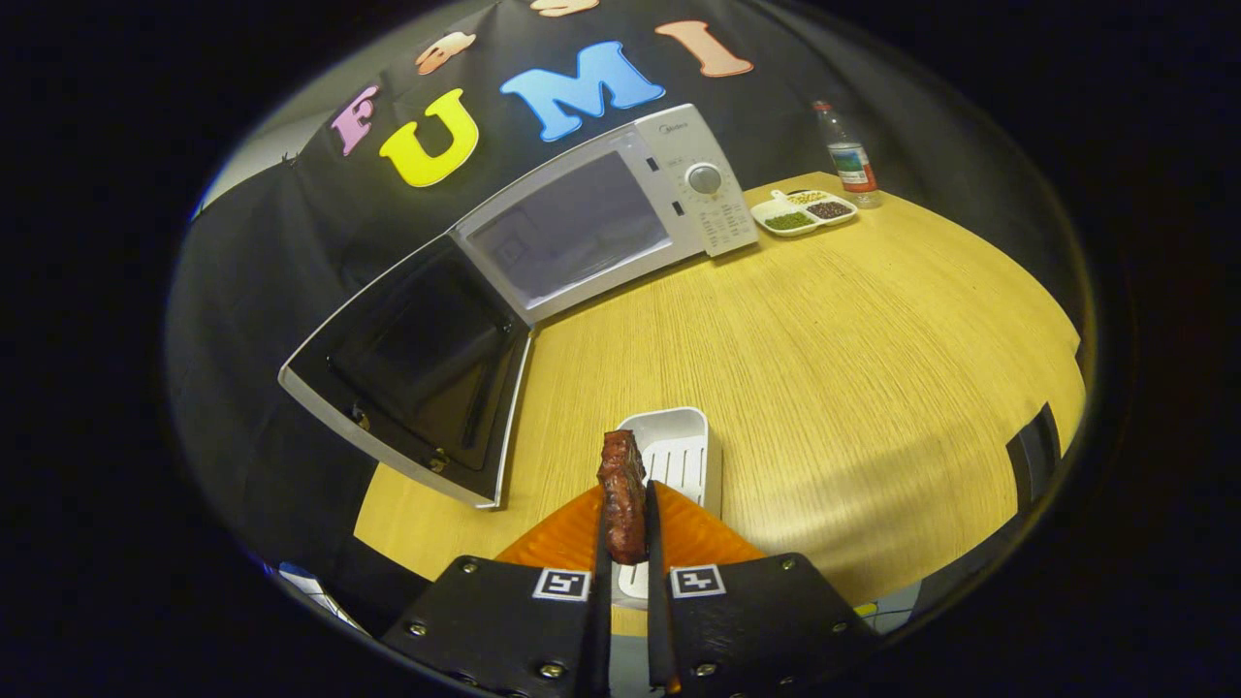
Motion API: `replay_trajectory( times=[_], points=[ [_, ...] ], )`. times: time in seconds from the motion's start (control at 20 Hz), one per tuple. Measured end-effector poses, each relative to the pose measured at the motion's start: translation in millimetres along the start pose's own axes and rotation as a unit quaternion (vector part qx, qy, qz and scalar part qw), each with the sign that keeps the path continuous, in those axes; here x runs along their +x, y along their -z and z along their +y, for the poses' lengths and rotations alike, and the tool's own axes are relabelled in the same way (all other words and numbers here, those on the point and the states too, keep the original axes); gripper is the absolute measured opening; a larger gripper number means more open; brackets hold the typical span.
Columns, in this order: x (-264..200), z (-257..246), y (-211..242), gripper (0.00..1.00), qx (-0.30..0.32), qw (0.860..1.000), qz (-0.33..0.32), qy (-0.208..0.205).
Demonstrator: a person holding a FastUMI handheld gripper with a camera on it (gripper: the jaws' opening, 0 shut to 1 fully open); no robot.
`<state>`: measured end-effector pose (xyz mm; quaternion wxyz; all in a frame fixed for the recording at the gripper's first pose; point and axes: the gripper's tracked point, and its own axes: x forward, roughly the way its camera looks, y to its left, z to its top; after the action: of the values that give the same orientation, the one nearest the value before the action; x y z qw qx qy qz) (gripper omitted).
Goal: Open the microwave, put the food inside, and close the microwave door.
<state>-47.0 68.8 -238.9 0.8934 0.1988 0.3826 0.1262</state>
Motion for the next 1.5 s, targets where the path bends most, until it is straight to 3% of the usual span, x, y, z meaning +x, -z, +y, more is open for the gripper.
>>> replay_trajectory(
  times=[0.45, 0.95, 1.5],
  points=[
    [5, 32, -94, 0.16, -0.019, 0.998, -0.046, -0.035],
    [45, 71, -174, 0.15, -0.026, 0.992, -0.082, -0.096],
    [124, 80, -231, 0.16, -0.041, 0.989, -0.106, -0.095]
  ],
)
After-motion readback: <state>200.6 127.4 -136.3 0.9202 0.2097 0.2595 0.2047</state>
